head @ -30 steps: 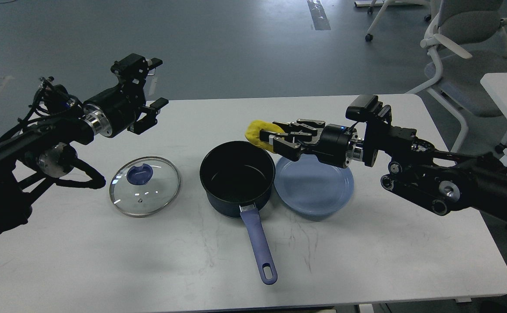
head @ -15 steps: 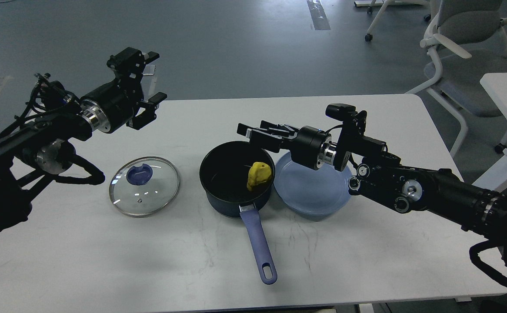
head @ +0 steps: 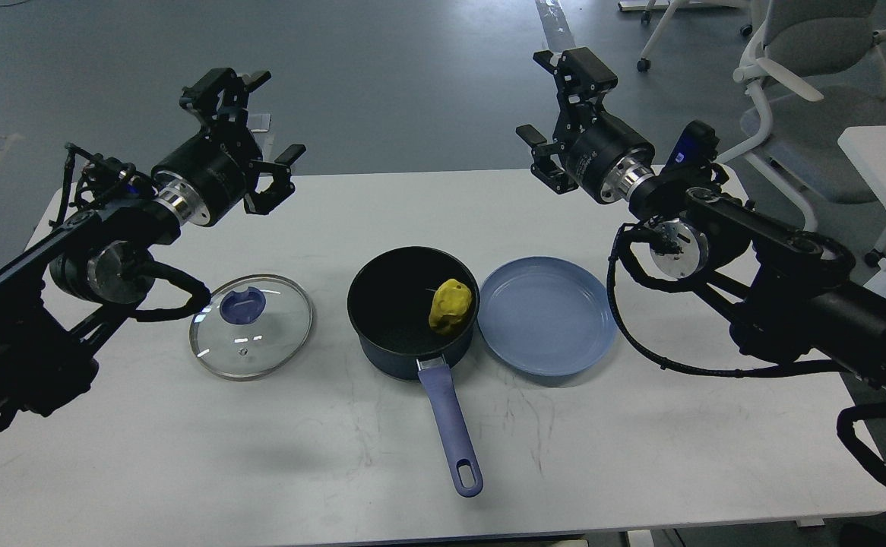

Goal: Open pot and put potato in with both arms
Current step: 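Release the potato into the saucepan and raise the right gripper away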

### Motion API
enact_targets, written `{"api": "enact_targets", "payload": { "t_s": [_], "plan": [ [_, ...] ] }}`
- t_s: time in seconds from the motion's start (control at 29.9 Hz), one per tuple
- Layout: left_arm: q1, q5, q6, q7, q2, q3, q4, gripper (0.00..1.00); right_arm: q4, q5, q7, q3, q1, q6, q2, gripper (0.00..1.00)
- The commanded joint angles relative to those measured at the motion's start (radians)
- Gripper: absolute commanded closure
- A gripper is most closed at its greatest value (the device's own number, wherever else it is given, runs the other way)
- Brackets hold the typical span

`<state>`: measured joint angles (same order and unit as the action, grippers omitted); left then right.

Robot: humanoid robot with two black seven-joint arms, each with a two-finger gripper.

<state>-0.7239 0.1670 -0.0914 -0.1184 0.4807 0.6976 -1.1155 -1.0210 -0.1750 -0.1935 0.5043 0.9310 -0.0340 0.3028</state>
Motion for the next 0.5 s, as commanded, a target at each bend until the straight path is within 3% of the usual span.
{"api": "enact_targets", "payload": {
  "t_s": [0.0, 0.1, 0.47],
  "plan": [
    [0.046, -0.001, 0.004, 0.011, -0.008, 0.026, -0.018, 0.02, 0.004, 0.028, 0.016, 0.037, -0.017, -0.018, -0.033, 0.00],
    [0.075, -0.004, 0.010, 0.046, -0.010, 0.034, -0.061, 0.02, 0.005, 0.026, 0.014, 0.040, -0.026, -0.017, -0.039, 0.00],
    [0.133, 0.005, 0.009, 0.039, -0.042, 0.114, -0.070, 0.02, -0.004, 0.025, 0.009, 0.037, -0.061, -0.010, -0.048, 0.00]
  ]
}}
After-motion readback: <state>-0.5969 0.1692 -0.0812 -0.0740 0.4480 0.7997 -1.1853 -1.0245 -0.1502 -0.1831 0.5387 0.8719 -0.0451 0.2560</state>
